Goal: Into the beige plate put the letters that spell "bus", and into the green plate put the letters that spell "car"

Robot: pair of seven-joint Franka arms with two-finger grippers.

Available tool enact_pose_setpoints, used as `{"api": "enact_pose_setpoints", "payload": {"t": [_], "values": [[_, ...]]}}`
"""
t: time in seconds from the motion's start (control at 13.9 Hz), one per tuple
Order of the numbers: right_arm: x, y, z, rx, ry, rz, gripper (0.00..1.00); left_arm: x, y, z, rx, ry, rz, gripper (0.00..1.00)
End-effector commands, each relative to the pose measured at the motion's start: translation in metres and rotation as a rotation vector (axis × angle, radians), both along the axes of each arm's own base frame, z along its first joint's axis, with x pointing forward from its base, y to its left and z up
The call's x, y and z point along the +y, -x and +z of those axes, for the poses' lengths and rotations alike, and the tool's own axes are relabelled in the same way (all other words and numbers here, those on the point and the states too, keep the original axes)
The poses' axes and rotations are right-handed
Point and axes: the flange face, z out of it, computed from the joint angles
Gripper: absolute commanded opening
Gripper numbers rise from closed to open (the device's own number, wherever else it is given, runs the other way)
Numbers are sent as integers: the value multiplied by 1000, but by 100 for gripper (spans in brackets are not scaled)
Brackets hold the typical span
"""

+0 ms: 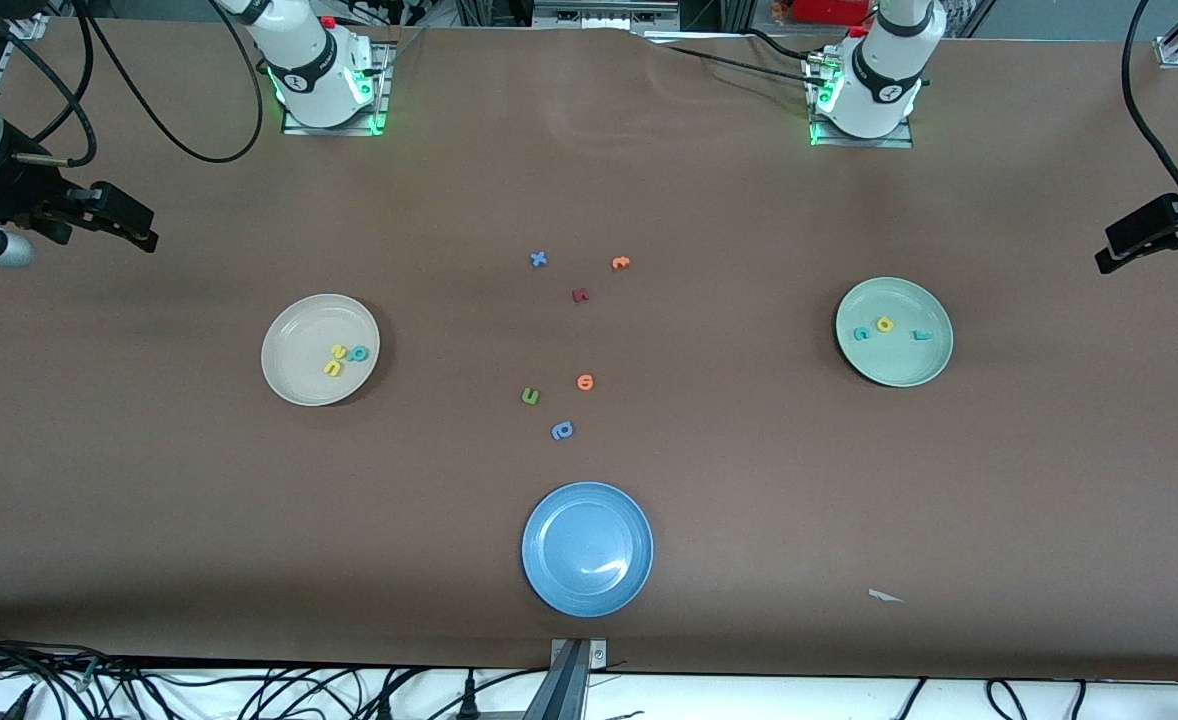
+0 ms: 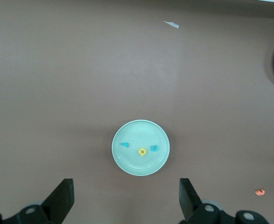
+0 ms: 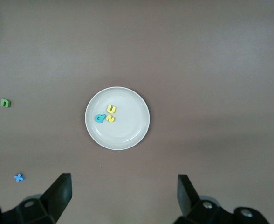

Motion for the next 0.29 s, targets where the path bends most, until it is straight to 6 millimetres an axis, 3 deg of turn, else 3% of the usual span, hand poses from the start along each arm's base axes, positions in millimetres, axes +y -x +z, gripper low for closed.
{"api": "enact_pose_setpoints", "payload": {"t": [0.0, 0.22], "values": [[-3, 1, 4, 0, -3, 14, 100, 8, 6, -1, -3, 26, -17, 99], [-6, 0, 3, 1, -5, 8, 100, 9, 5, -5, 4, 27, -17, 100]]}}
